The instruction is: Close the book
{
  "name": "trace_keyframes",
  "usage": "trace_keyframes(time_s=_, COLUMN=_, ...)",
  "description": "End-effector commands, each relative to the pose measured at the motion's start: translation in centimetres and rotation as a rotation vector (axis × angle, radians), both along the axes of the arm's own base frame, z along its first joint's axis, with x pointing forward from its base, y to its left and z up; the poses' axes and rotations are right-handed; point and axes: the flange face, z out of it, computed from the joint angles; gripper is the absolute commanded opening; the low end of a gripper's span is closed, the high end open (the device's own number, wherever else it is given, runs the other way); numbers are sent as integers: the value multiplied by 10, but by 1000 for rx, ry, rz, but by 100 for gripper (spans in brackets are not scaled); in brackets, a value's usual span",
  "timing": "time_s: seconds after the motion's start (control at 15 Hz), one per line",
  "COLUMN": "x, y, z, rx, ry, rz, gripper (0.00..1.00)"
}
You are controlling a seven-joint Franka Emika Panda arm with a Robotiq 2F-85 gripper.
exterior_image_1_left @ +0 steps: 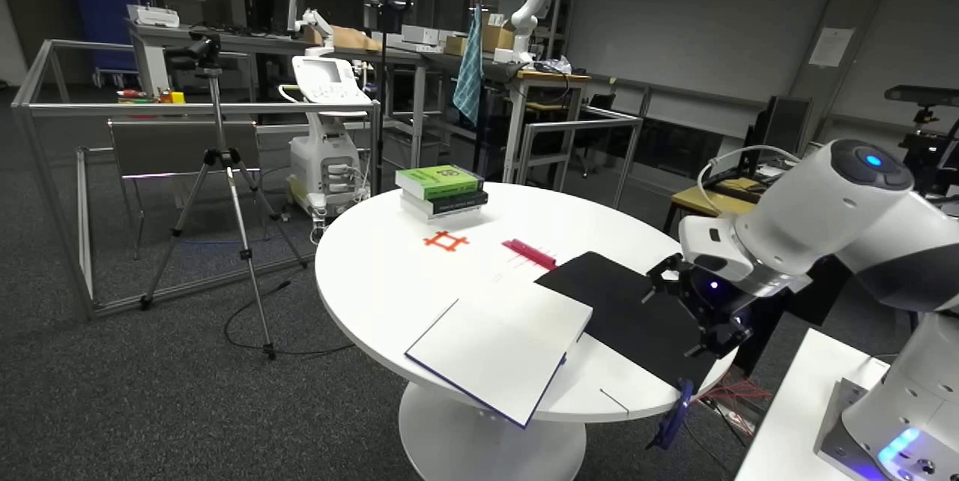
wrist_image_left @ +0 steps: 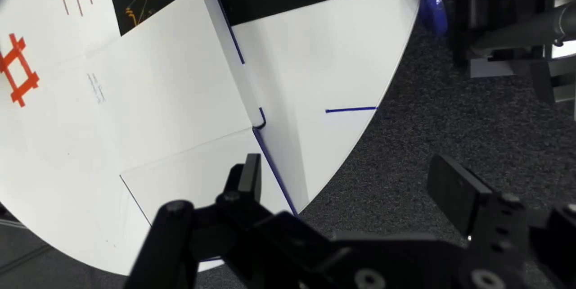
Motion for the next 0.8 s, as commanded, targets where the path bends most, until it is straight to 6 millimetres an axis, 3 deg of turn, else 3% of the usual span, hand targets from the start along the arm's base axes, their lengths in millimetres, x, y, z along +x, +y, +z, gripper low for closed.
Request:
trace_keyframes(time_s=0.0, x=-8, y=24, z=-28, rx=-63, ry=-42, rz=96, gripper=100)
trace_keyframes(time_s=0.2, x=-2, y=45, z=-42, rx=-100, ry=-69, rz=143, gripper=100)
trace_keyframes(time_s=0.4, x=19, y=59, z=-52, rx=-120, ry=-69, rz=150, gripper=100)
trace_keyframes(time_s=0.73, x=60, y=64, z=-83, rx=-165, ry=-24, rz=130, gripper=100)
